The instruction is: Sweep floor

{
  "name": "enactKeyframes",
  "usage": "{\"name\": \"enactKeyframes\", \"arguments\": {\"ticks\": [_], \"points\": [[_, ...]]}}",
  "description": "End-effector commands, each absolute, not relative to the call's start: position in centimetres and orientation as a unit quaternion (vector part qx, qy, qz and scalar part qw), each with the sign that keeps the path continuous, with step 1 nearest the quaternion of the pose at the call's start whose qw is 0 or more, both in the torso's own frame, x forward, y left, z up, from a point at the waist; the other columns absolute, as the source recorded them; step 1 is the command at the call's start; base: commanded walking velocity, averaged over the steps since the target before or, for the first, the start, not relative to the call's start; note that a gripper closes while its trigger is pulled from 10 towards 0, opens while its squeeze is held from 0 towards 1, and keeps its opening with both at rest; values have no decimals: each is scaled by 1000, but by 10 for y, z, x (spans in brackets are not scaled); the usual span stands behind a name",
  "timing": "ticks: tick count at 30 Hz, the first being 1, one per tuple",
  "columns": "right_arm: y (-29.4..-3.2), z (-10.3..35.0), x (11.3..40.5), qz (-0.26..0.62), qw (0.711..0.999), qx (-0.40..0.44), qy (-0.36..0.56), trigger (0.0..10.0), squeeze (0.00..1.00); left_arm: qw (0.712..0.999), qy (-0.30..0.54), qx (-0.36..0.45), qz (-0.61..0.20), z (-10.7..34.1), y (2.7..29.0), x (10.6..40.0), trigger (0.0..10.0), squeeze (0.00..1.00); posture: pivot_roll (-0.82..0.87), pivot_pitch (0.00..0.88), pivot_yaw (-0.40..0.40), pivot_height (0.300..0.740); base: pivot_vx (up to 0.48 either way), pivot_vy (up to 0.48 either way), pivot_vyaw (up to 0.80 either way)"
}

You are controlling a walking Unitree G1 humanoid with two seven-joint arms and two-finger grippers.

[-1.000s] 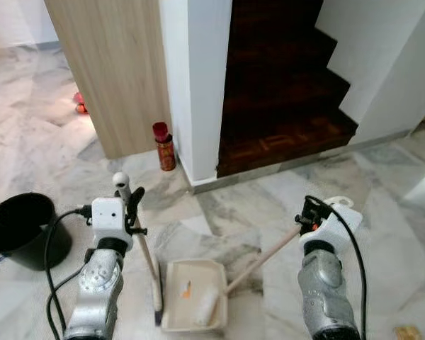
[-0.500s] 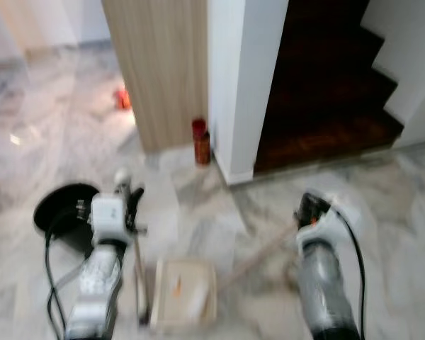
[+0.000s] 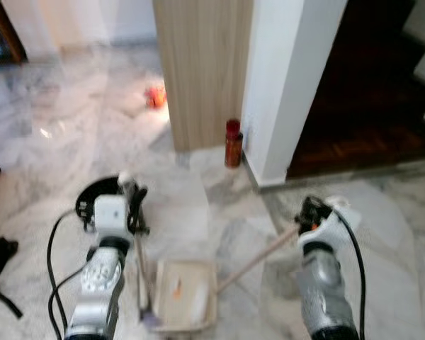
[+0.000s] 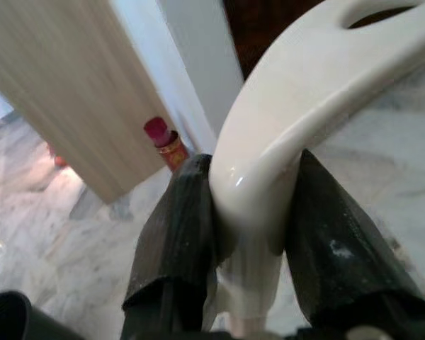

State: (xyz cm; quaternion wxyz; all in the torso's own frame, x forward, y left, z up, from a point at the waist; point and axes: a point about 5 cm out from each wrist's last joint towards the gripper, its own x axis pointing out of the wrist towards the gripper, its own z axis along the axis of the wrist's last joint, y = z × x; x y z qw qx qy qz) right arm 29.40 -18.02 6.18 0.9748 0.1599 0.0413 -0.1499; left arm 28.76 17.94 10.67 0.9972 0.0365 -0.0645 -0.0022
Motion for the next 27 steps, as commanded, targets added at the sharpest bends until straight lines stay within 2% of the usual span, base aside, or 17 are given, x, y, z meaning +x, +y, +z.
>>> {"name": "enactKeyframes", "arguments": {"ticks": [1, 27], "points": [[-173, 74, 301, -137, 977, 163, 17, 10000, 0, 996, -80, 37, 0, 113, 183, 288, 10000, 0, 99, 26, -10, 740, 0, 315, 0], [-173, 74, 302, -141, 975, 173, 13, 10000, 0, 996, -80, 39, 3, 115, 184, 289, 10000, 0, 105, 51, -11, 740, 0, 314, 0]]}}
